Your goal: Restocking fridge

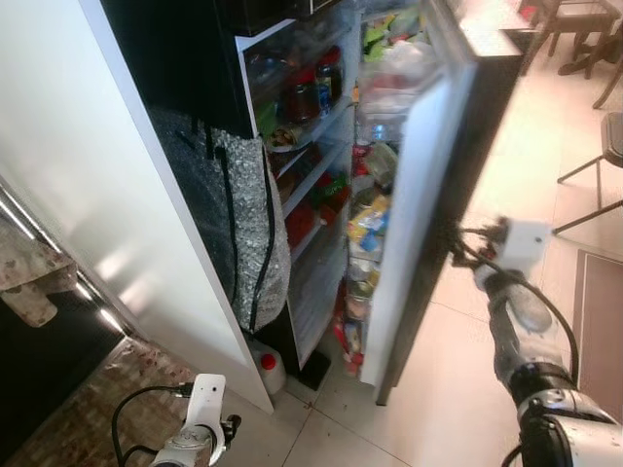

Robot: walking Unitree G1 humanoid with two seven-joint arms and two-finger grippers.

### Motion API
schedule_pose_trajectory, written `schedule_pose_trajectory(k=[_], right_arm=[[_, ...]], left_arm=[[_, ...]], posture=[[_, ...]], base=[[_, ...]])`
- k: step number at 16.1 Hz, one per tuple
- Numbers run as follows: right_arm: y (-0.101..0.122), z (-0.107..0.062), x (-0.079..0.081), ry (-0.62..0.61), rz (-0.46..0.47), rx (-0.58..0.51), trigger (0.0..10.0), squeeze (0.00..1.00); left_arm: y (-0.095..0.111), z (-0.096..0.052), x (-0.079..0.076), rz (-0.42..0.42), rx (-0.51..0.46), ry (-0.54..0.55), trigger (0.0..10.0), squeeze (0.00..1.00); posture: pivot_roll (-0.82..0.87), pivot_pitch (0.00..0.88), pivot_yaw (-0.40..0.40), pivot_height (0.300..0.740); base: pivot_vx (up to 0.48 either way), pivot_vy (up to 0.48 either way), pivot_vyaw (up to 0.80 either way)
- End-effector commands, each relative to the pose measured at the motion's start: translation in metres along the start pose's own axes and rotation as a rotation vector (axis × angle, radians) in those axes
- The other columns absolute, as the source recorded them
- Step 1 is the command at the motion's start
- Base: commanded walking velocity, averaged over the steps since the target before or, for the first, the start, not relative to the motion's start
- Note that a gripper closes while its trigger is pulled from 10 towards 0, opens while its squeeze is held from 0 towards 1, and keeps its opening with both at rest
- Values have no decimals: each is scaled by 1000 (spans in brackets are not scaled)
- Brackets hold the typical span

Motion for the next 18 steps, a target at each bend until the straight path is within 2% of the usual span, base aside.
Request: schedule_pose_trajectory(k=[1,2,6,15,17,18], right_arm=[[12,12,24,128,-10,-27,10000,0],[15,15,38,233,7,-30,10000,0],[12,13,55,380,-17,-1,10000,0],[10,-7,60,559,5,45,10000,0],[11,-7,55,529,-5,34,10000,0],[12,-6,48,471,-5,22,10000,0]], left_arm=[[-4,0,3,14,14,14,10000,0],[-4,0,3,11,13,15,10000,0],[-3,0,2,6,13,15,10000,0],[-2,0,2,-2,9,15,10000,0],[-2,0,2,-5,8,15,10000,0],[-2,0,2,-4,8,15,10000,0]], posture=[[-119,0,79,740],[-118,0,77,740],[-118,0,71,740],[-119,0,70,740],[-116,0,71,740],[-116,0,71,740]], base=[[0,0,0],[0,0,0],[0,0,0],[0,0,0],[0,0,0],[0,0,0]])
Point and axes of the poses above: a point about 5 cm out from each wrist's last joint towards the gripper, its own z axis pointing out of the wrist towards the gripper, its own y axis along the axis of the wrist's last joint, x = y × z, the point moved 1 cm from there along z, pointing out of the wrist towards the gripper, and after that the axes turned 11 degrees about z, right-handed, at the moved point
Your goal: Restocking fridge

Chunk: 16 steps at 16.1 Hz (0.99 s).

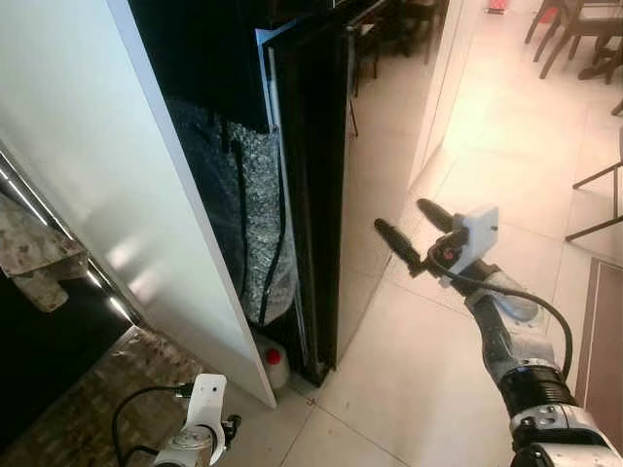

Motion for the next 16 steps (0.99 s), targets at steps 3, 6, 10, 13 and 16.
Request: schedule_pose_trajectory(k=[3,6,10,13,16], right_arm=[[-1,-9,-19,-194,-15,-9,10000,0],[-6,-15,-33,-356,10,-15,10000,0],[-10,-19,-38,-449,22,-28,10000,0],[-8,-20,-36,-444,5,-53,10000,0],[-5,-21,-38,-440,26,-75,10000,0]], left_arm=[[-2,0,3,3,8,11,10000,0],[-2,0,3,-12,2,10,10000,0],[-3,0,1,-38,4,-8,10000,0],[-4,0,2,-32,10,-10,10000,0],[-4,0,2,-30,12,-11,10000,0]], posture=[[-115,0,72,740],[-115,0,74,740],[-115,0,75,740],[-118,0,80,740],[-119,0,81,740]], base=[[0,0,0],[0,0,0],[0,0,0],[0,0,406],[0,0,267]])
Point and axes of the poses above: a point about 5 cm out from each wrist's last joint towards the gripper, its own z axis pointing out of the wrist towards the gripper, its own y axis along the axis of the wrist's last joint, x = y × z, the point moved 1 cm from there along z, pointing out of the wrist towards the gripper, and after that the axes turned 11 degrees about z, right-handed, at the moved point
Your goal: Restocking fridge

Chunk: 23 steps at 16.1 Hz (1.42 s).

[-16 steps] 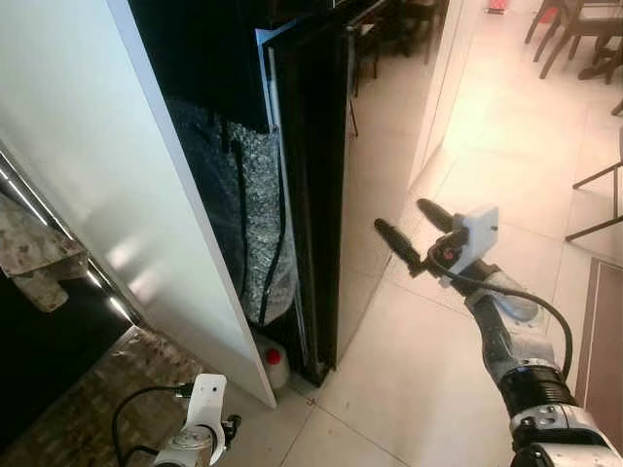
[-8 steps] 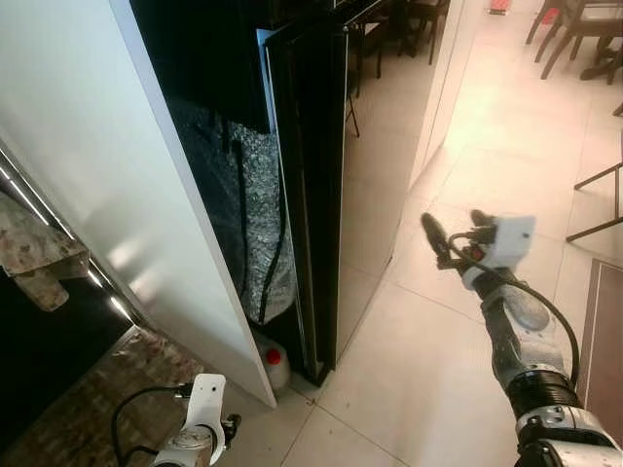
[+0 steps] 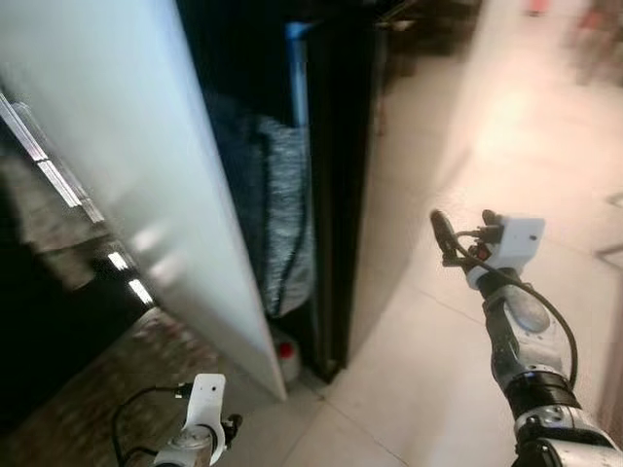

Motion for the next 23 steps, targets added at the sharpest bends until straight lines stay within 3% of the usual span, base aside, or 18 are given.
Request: schedule_pose_trajectory(k=[1,5,13,15,16,17,19,23], right_arm=[[4,-1,-1,11,1,-18,10000,0],[3,-2,0,31,-2,-16,10000,0],[-6,-7,2,38,-9,6,10000,0],[-33,-30,-39,-292,-14,111,10000,0],[-50,-49,-58,-473,19,177,10000,0],[-60,-62,-64,-537,47,181,10000,0],[-67,-72,-59,-513,80,141,10000,0],[-62,-65,-53,-302,94,166,10000,0]], left_arm=[[-4,0,2,-4,15,-1,10000,0],[-5,-1,2,6,16,-2,10000,0],[-6,-1,2,15,21,-5,10000,0],[-6,-1,1,15,20,-4,10000,0],[-6,-1,1,13,18,-4,10000,0],[-5,-1,1,7,15,-3,10000,0],[-5,-1,1,7,14,-2,10000,0],[-4,-1,2,12,16,1,10000,0]], posture=[[-124,0,83,740],[-129,0,86,740],[-133,0,83,740],[-133,0,78,740],[-127,0,75,740],[-127,0,75,740],[-131,0,79,740],[-127,0,79,740]], base=[[0,0,0],[0,0,0],[304,0,209],[296,0,0],[0,0,0],[0,0,0],[0,0,0],[0,0,0]])
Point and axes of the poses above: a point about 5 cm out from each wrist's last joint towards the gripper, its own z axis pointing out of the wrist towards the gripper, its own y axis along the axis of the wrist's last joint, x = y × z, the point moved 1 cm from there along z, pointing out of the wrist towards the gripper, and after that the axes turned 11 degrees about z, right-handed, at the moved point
